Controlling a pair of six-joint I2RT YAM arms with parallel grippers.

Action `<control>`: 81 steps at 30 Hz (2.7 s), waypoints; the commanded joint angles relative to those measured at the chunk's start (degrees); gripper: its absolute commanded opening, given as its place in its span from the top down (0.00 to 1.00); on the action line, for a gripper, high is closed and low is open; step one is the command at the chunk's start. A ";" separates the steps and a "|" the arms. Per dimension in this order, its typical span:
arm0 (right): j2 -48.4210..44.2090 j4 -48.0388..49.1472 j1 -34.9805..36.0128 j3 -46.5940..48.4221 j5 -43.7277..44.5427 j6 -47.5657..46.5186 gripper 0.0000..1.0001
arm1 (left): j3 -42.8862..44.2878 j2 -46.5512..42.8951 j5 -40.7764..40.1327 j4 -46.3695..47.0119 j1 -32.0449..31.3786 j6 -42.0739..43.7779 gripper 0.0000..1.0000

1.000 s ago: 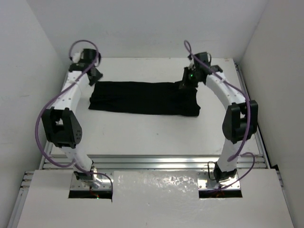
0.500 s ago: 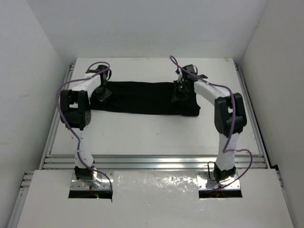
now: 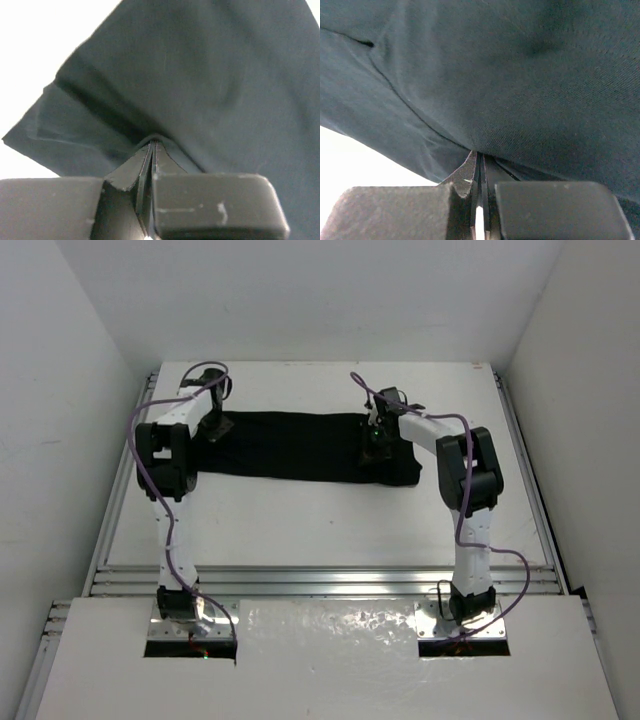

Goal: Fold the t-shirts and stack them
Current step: Fold the other side of the tshirt into a rectangle, then rotate the tshirt 90 degrees

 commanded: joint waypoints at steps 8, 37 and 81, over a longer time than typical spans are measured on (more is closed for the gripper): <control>-2.67 -0.69 -0.01 -2.01 -3.12 -1.11 1.00 | 13.59 6.31 -3.10 5.73 2.19 9.30 1.00; -7.53 -12.98 -1.24 0.45 9.00 15.05 0.80 | -0.64 1.03 4.99 8.54 6.06 6.50 1.00; 7.20 0.21 -6.18 41.87 8.42 2.49 0.21 | -53.91 -28.50 22.64 11.70 -30.22 -9.76 1.00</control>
